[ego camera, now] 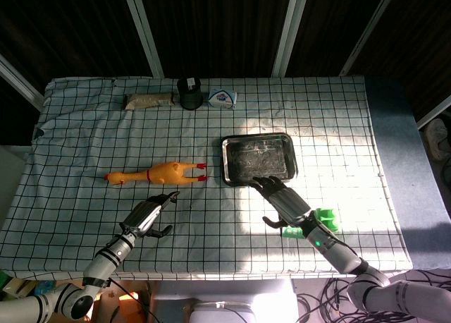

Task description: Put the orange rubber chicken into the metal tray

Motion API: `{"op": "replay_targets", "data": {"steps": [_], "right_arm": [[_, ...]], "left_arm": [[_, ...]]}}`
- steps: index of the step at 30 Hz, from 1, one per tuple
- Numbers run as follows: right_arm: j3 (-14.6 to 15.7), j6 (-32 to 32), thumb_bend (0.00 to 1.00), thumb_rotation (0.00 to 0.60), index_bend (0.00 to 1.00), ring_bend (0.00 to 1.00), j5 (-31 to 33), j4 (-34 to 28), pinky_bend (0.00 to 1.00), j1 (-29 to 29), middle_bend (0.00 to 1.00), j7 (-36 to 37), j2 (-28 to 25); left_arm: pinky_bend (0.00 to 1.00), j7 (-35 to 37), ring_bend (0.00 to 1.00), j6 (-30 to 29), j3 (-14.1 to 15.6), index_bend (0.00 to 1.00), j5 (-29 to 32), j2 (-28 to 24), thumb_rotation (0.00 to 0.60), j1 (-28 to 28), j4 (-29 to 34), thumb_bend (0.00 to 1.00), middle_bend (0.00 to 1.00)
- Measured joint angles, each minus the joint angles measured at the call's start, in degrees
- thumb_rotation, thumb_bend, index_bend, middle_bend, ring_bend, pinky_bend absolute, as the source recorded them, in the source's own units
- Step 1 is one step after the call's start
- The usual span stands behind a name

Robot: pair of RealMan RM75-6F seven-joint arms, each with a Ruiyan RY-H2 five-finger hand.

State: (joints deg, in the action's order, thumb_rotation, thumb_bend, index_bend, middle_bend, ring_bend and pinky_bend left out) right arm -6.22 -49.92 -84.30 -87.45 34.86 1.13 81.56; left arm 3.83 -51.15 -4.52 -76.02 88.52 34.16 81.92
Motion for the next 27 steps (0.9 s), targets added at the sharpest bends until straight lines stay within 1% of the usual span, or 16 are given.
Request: {"op": "replay_targets", "data": {"steps": [6, 9, 11, 14, 15, 18, 22, 26, 27], "right_arm": [[0.52, -1.28, 0.3, 0.6, 0.0, 0.0, 0.29, -0.3, 0.0, -0.19, 0.0, 0.0, -0.61], [0.72, -2.28, 0.3, 0.6, 0.0, 0.0, 0.17, -0.5, 0.0, -0.47, 0.0, 0.39, -1.48], [0.84, -3.1, 0.3, 0.6, 0.0, 0.0, -0.02, -0.5, 0.0, -0.72, 0.0, 0.61, -2.05], [1.0, -3.96, 0.3, 0.6, 0.0, 0.0, -0.08, -0.45, 0.0, -1.12, 0.0, 1.73, -3.17], [1.06, -4.14, 0.3, 0.6, 0.0, 0.0, 0.01, -0.38, 0.0, -1.26, 0.0, 2.27, -3.61], [1.26, -4.31, 0.3, 0.6, 0.0, 0.0, 0.42, -0.12, 0.0, -1.5, 0.0, 3.22, -4.63], [1.64, -4.34, 0.3, 0.6, 0.0, 0.0, 0.76, 0.22, 0.0, -1.71, 0.0, 4.01, -5.6], [1.85, -4.39, 0.3, 0.6, 0.0, 0.0, 1.12, 0.48, 0.0, -1.82, 0.0, 4.36, -6.08], [1.85, -4.34, 0.3, 0.6, 0.0, 0.0, 1.31, 0.52, 0.0, -1.81, 0.0, 4.41, -6.14]], "left_arm": [[0.19, -0.4, 0.14, -0.72, 0.14, 0.08, -0.13, -0.1, 0.6, -0.11, -0.16, 0.36, 0.22], [0.19, -1.64, 0.13, -3.07, -0.03, 0.08, -0.51, -0.14, 0.6, -0.67, -0.8, 0.36, 0.21], [0.19, -3.49, 0.12, -5.9, -0.46, 0.08, -0.69, 0.08, 0.6, -1.25, -1.87, 0.37, 0.19], [0.18, -7.89, 0.1, -11.22, -1.73, 0.08, -0.78, 1.27, 0.6, -1.98, -5.39, 0.36, 0.19], [0.18, -9.75, 0.09, -13.25, -2.33, 0.08, -0.77, 2.01, 0.6, -2.16, -7.49, 0.36, 0.19], [0.18, -12.13, 0.09, -15.87, -3.96, 0.07, -0.39, 4.09, 0.6, -2.27, -13.61, 0.37, 0.19], [0.17, -12.15, 0.09, -15.1, -6.28, 0.08, 1.88, 6.75, 0.6, -1.72, -21.5, 0.37, 0.19], [0.17, -10.95, 0.1, -11.57, -7.84, 0.1, 4.45, 8.94, 0.6, -0.75, -27.08, 0.37, 0.2], [0.17, -10.28, 0.1, -9.89, -8.23, 0.11, 5.3, 9.75, 0.6, -0.31, -28.71, 0.37, 0.2]]}}
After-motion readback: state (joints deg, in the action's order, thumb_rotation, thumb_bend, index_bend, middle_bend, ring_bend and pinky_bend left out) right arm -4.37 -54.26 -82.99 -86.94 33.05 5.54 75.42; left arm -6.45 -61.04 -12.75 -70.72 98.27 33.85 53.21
